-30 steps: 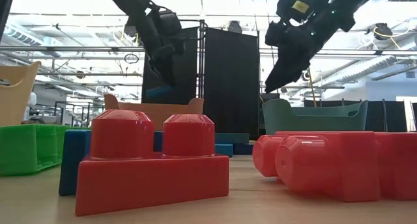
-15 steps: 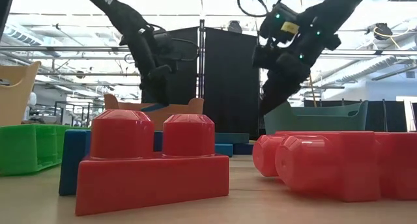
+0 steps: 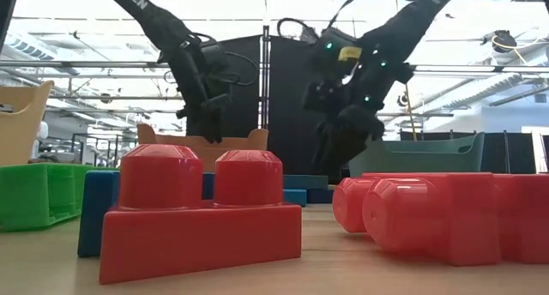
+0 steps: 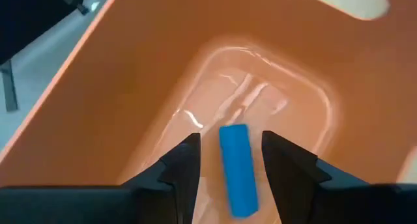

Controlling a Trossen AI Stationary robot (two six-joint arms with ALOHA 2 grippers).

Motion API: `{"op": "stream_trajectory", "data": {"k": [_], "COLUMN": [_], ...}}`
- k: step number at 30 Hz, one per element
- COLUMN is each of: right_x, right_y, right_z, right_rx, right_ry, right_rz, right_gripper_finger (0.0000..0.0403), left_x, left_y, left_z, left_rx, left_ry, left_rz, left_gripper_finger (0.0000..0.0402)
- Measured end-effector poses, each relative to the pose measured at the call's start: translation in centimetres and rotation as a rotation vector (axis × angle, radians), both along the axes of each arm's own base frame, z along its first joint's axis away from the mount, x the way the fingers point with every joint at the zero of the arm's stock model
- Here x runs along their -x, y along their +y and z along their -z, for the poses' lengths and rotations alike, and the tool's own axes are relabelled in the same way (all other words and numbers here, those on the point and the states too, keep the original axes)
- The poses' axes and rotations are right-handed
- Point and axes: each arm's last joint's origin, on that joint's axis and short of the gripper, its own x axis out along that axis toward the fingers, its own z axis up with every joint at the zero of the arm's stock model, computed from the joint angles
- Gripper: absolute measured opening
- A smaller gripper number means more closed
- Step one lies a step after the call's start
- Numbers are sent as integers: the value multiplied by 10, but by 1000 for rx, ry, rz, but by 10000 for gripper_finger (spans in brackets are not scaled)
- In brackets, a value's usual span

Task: Sort blocks by size
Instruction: Put the yellow rectangular block into the orange bin

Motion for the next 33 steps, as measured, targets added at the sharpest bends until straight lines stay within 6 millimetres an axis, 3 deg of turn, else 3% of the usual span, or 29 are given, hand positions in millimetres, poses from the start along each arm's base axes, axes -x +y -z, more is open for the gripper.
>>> {"op": "stream_trajectory", "data": {"k": [5, 12, 24, 29, 33], "right_x": [-9, -11, -9, -6, -4], "right_y": [-1, 2, 3, 3, 1], "right_z": [14, 14, 14, 2, -28], "right_rx": [-8, 1, -52, -68, -31], "right_ry": [96, 110, 128, 100, -8], "right_rz": [-21, -39, 40, 79, 121], "right_gripper_finger": [242, 230, 78, 78, 86], "left_x": [-1, -4, -7, -10, -16], "left_y": [0, -4, -12, -16, -19], "left_z": [0, 0, 1, -1, -8], "left_rx": [11, 32, 63, 156, 252], "left_ry": [-17, -34, -18, -102, -218], "left_rz": [-16, 8, 54, 106, 172], "left_gripper_finger": [163, 163, 164, 164, 164]}}
